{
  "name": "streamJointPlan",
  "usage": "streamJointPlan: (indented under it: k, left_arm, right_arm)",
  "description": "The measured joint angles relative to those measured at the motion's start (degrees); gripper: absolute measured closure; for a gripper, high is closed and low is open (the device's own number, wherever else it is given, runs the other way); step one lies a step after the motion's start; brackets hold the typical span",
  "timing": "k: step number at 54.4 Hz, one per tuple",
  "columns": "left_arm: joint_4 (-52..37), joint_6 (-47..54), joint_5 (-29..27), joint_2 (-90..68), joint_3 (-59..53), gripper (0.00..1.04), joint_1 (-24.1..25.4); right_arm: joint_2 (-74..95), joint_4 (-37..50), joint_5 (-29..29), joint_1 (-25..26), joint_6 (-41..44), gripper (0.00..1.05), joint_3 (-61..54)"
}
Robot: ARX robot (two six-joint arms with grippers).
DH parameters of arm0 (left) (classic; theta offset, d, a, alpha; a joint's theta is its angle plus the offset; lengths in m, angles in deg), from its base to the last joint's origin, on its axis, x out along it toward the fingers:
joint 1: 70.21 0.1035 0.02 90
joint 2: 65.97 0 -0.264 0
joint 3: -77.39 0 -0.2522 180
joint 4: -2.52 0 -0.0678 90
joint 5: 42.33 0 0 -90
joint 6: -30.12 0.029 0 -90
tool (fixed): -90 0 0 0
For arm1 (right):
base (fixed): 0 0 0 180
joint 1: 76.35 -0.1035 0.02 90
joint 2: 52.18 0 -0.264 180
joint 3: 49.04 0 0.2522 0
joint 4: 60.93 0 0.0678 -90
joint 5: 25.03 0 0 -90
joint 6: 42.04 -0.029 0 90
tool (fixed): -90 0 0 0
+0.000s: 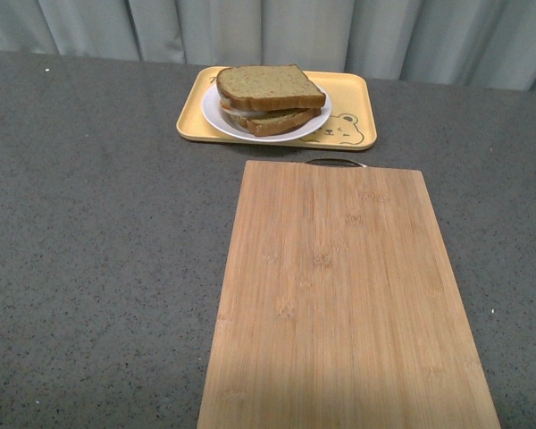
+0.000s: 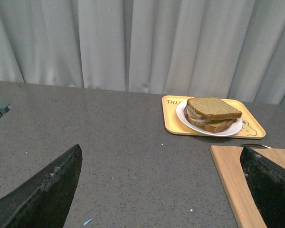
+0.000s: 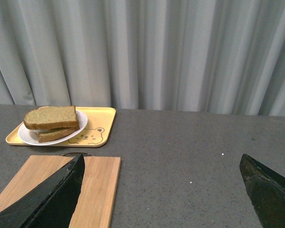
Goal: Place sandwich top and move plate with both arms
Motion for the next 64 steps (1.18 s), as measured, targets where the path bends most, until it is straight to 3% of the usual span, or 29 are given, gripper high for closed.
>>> streamJointPlan:
  k: [64]
  left_arm:
    - [0.0,0.0,0.0,0.0,0.0,0.07,0.0]
  right_arm:
    - [0.0,0.0,0.0,0.0,0.0,0.09,0.0]
